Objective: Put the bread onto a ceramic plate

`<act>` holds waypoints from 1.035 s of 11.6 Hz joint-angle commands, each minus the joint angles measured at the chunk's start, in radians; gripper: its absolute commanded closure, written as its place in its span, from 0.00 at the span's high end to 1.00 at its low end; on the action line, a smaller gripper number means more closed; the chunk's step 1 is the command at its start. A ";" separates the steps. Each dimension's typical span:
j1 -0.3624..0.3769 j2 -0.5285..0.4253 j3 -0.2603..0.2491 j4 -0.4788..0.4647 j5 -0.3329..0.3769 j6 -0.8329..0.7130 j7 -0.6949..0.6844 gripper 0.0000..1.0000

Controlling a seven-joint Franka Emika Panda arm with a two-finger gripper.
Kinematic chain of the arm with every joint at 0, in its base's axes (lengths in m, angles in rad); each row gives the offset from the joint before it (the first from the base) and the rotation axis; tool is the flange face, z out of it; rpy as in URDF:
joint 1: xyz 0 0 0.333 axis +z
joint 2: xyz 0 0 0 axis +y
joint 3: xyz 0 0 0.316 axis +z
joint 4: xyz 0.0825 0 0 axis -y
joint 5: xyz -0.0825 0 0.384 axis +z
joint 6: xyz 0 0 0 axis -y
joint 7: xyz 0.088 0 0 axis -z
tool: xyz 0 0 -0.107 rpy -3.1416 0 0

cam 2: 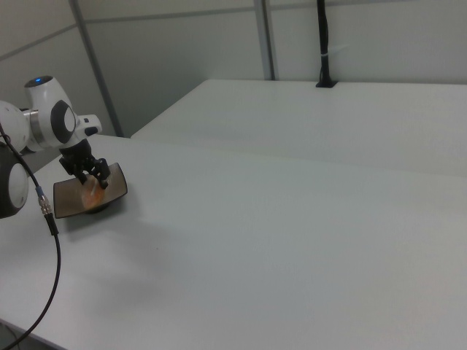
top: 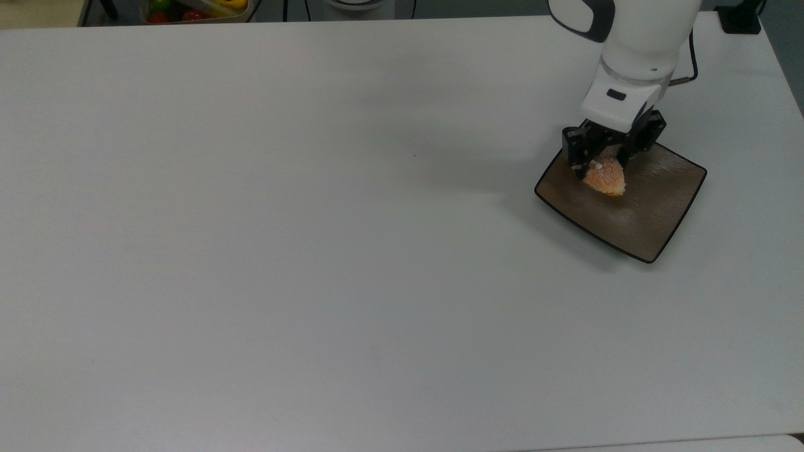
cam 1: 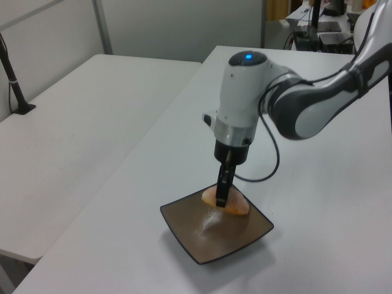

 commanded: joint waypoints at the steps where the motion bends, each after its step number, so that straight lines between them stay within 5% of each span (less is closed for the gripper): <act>1: 0.013 0.031 -0.008 0.043 -0.041 0.011 0.036 1.00; 6: -0.010 -0.047 -0.005 0.032 -0.041 -0.076 0.028 1.00; 12: -0.115 -0.301 -0.040 -0.107 0.011 -0.572 -0.232 1.00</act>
